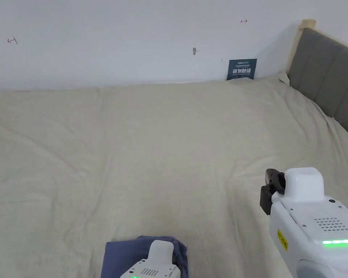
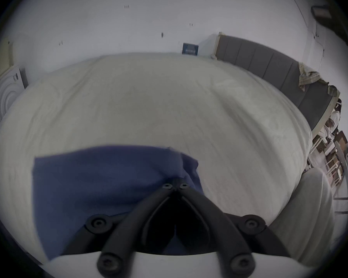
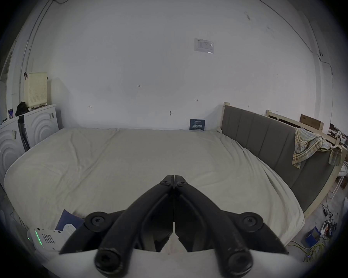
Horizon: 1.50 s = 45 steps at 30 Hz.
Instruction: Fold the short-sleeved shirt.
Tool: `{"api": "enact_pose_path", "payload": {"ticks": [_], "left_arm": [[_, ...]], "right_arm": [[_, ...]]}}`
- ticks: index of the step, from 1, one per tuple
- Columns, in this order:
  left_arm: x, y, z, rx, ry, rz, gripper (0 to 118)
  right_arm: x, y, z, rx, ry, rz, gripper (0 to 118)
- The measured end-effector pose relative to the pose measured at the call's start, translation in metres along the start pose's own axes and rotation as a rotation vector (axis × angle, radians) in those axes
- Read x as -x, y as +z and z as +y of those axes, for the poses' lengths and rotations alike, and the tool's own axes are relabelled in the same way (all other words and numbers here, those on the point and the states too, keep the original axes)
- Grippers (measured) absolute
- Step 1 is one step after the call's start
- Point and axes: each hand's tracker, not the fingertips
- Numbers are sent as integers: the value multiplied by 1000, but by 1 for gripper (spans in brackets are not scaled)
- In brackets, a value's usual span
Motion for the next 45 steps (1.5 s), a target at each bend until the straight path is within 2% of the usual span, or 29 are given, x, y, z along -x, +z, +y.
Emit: {"api": "enact_pose_path", "payload": {"ticks": [7, 13, 20, 28, 45], "left_arm": [[16, 93, 65, -298, -23, 2, 0], [48, 166, 119, -500, -70, 126, 0], [95, 224, 143, -666, -59, 287, 0], [143, 257, 130, -707, 14, 410, 0], [156, 251, 115, -677, 62, 416, 0]], "right_arm": [[7, 14, 17, -55, -5, 17, 0], [26, 26, 35, -128, -17, 43, 0], [50, 33, 48, -200, -8, 45, 0], [65, 33, 46, -220, 7, 62, 0], [71, 27, 47, -216, 19, 77, 0]]}}
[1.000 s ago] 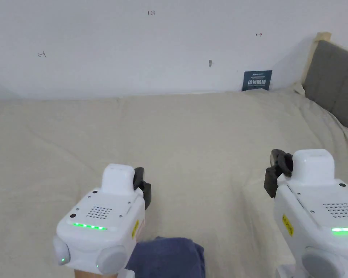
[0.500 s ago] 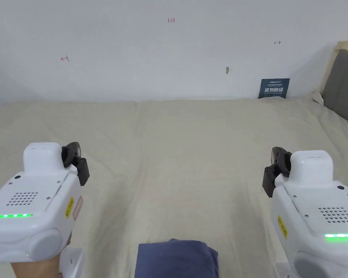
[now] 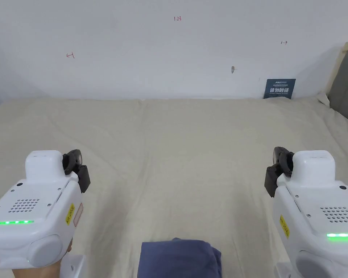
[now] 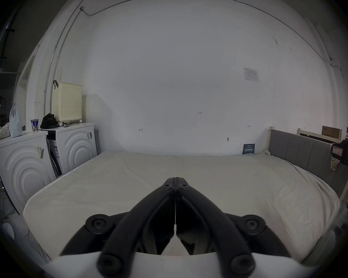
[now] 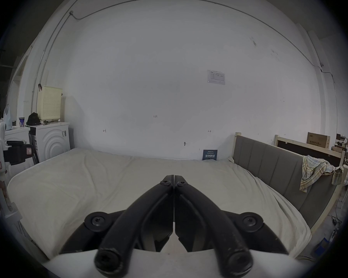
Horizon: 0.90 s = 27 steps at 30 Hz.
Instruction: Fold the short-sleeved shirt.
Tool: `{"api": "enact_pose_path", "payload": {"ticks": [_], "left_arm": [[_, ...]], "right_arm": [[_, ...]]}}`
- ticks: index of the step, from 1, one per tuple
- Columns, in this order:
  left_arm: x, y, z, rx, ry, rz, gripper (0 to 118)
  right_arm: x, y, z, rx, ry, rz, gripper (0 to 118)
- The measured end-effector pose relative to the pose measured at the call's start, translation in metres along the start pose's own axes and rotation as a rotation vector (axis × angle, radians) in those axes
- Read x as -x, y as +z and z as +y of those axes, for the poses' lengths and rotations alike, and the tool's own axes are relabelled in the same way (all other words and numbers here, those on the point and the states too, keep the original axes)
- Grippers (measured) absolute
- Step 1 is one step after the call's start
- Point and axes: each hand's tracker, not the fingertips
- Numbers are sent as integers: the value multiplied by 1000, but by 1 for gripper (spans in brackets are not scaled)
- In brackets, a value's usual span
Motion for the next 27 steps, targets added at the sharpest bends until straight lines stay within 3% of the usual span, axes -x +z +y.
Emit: {"api": "enact_pose_path", "payload": {"ticks": [6, 19, 24, 27], "left_arm": [[2, 1, -7, 21, 0, -7, 0], [13, -1, -33, 124, 4, -53, 0], [14, -7, -48, 184, 23, -79, 0], [14, -13, -61, 259, 67, -110, 0]], "right_arm": [[16, -9, -38, 81, -1, 40, 0], [90, -38, -205, 528, -60, 191, 0], [108, -46, -243, 627, -36, 240, 0], [112, -48, -261, 647, -15, 214, 0]]}}
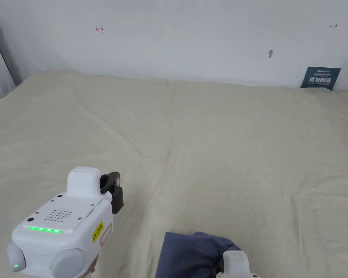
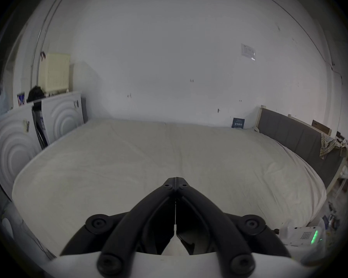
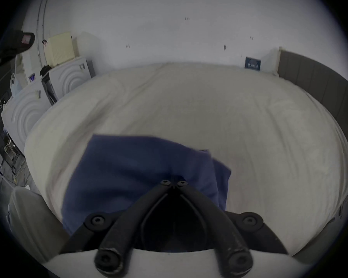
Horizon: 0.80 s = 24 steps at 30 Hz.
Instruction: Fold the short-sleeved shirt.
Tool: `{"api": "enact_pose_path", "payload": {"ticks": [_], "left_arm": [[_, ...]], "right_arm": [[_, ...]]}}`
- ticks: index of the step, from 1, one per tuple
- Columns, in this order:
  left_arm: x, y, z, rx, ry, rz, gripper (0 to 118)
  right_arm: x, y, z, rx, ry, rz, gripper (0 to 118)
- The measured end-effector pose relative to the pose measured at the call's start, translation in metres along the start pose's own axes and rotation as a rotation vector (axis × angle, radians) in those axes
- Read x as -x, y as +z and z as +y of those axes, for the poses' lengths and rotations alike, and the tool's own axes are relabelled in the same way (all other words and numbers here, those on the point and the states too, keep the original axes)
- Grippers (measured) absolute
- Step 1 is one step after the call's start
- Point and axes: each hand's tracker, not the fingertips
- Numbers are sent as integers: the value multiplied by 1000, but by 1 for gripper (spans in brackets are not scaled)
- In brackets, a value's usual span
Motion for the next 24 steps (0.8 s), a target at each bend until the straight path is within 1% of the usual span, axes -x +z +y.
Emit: {"api": "enact_pose_path", "payload": {"ticks": [2, 3, 5, 7, 8, 9, 11, 13, 17, 18, 19, 20, 22, 23, 24], "left_arm": [[0, -8, -9, 62, 38, -12, 1], [0, -13, -14, 110, 73, -25, 4], [0, -29, -25, 261, 146, -73, 24], [1, -46, -41, 391, 227, -128, 66], [2, -54, -51, 454, 271, -155, 84], [2, -61, -60, 506, 307, -188, 97], [0, -72, -82, 583, 350, -248, 98], [-1, -86, -99, 675, 350, -269, 98], [-3, -104, -128, 763, 381, -346, 97], [-4, -106, -131, 775, 388, -340, 95], [-5, -108, -135, 771, 403, -341, 92], [-6, -110, -138, 771, 407, -355, 85], [-9, -110, -143, 769, 418, -369, 60], [-11, -110, -145, 766, 424, -367, 53], [-12, -110, -147, 762, 444, -378, 49]], "right_arm": [[-4, 1, -1, -22, -31, 7, 0], [-5, 1, 0, -19, -40, 12, 0], [-6, 2, -2, -21, -42, 16, 0], [-7, 3, -2, -20, -31, 20, 0], [-7, 4, -1, -16, -28, 22, 0], [-8, 4, -1, -14, -29, 24, 0], [-10, 4, 0, -6, -37, 33, 0], [-11, 4, 1, -2, -42, 38, 0], [-12, 5, 0, 1, -51, 42, 0], [-12, 5, 1, 2, -53, 43, 0], [-12, 5, 1, 4, -55, 44, 0], [-13, 5, 1, 6, -56, 45, 0], [-13, 4, 1, 9, -57, 47, 0], [-14, 4, 1, 10, -58, 50, 0], [-14, 5, 2, 11, -57, 52, 0]]}}
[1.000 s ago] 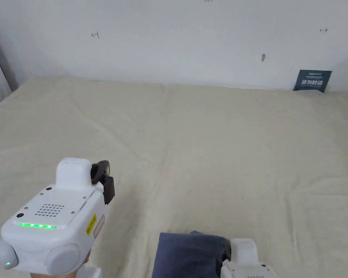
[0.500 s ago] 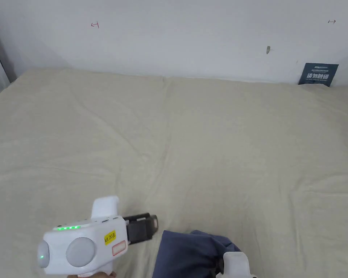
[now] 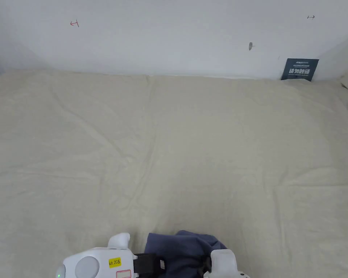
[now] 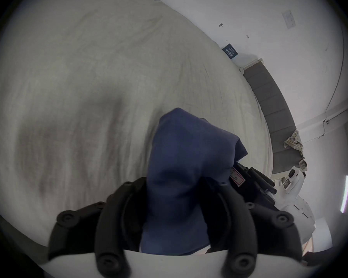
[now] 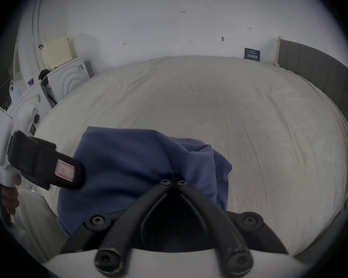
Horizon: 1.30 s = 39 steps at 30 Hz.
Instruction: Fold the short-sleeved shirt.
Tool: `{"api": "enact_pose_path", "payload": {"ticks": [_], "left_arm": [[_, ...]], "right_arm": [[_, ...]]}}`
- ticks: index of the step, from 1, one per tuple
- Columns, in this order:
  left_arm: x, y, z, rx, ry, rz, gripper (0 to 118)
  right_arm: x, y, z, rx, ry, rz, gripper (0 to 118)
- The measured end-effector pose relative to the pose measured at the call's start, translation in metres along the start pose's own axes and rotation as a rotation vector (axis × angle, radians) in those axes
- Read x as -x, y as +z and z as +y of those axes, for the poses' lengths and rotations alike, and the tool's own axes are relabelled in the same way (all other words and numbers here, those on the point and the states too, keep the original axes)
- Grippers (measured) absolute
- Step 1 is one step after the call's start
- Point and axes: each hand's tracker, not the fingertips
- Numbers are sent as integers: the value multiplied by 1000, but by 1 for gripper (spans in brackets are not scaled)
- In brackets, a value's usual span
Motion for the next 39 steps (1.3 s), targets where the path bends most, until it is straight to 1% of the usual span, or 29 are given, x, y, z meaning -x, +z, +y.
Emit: {"api": "enact_pose_path", "payload": {"ticks": [1, 4, 6, 7, 10, 14, 17, 20, 23, 27, 31, 34, 39], "left_arm": [[0, -3, 0, 8, 4, 0, 43], [1, -7, 0, 14, 1, 11, 35], [-3, -3, -1, 9, 3, 14, 28], [-6, 0, -1, -5, -18, 12, 23], [-17, 12, 4, -43, -59, 26, 19], [-9, 39, 26, -101, -63, 16, 18], [8, 74, 49, -145, -109, 91, 18], [42, 121, 74, -195, -131, 207, 18], [90, 175, 99, -241, -93, 335, 18], [152, 245, 123, -295, -23, 526, 18], [207, 297, 141, -305, 36, 687, 18], [240, 315, 151, -301, 74, 750, 18], [273, 316, 157, -256, 116, 756, 18]], "right_arm": [[0, 0, 0, 2, 2, 0, 0], [-1, 2, 4, 10, 15, 11, 0], [0, 6, 7, 18, 32, 13, 0], [1, 8, 9, 18, 32, 12, 0], [4, 18, 19, -14, 38, 11, 0], [12, 43, 51, -129, 43, 33, 0], [19, 59, 79, -200, 60, 34, 0], [29, 68, 103, -265, 84, 36, 0], [40, 72, 120, -303, 100, 41, 0], [56, 67, 135, -323, 107, 52, 0], [70, 53, 144, -320, 118, 60, 0], [78, 39, 147, -306, 126, 59, 0], [84, 16, 153, -273, 141, 45, 0]]}}
